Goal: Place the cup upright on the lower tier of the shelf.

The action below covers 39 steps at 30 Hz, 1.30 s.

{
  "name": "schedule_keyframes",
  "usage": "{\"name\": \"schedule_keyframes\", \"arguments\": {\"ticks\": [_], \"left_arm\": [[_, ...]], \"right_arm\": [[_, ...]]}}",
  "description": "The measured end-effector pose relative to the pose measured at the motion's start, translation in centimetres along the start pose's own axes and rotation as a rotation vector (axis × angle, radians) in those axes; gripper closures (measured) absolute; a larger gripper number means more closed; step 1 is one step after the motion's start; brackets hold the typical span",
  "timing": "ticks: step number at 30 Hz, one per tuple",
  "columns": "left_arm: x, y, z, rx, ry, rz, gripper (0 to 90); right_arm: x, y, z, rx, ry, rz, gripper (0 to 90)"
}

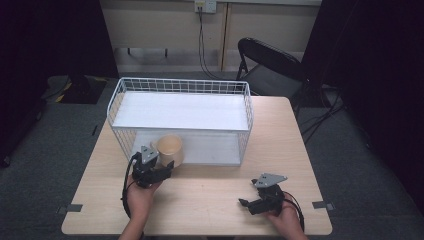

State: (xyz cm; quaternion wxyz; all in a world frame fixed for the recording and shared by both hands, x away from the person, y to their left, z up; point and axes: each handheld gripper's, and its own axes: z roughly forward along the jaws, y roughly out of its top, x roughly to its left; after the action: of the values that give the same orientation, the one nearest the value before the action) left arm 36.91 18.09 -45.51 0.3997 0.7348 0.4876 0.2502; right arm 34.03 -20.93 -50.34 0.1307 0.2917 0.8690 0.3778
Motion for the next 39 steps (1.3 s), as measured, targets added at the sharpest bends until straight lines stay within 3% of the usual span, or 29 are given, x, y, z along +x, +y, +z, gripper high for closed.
{"name": "schedule_keyframes", "arguments": {"ticks": [4, 15, 24, 27, 29, 35, 39], "left_arm": [[0.1, 0.1, 0.5, 0.005, 0.011, -0.008, 35.1], [0.4, 0.6, 1.6, 0.008, 0.034, -0.044, 50.3], [0.5, 0.8, 2.0, 0.006, 0.045, -0.048, 53.2], [0.6, 0.7, 1.9, -0.001, 0.04, -0.048, 52.0], [0.5, 0.7, 1.8, 0.001, 0.035, -0.039, 45.1], [0.5, 0.6, 1.2, 0.006, -0.015, -0.017, 29.0], [0.7, 0.5, 0.7, 0.007, -0.054, -0.009, 24.3]], "right_arm": [[0.0, 0.0, 0.0, 0.0, 0.0, 0.0, 12.9], [0.0, 0.0, 0.0, 0.0, 0.0, 0.0, 12.9], [0.0, 0.0, 0.0, 0.0, 0.001, 0.0, 12.9], [0.0, 0.0, 0.0, 0.0, 0.001, 0.0, 12.9], [0.0, 0.0, 0.0, 0.0, 0.002, -0.001, 12.8], [0.0, 0.0, 0.0, -0.001, 0.002, -0.002, 12.9], [0.0, 0.0, 0.0, -0.001, 0.002, -0.002, 12.9]]}}
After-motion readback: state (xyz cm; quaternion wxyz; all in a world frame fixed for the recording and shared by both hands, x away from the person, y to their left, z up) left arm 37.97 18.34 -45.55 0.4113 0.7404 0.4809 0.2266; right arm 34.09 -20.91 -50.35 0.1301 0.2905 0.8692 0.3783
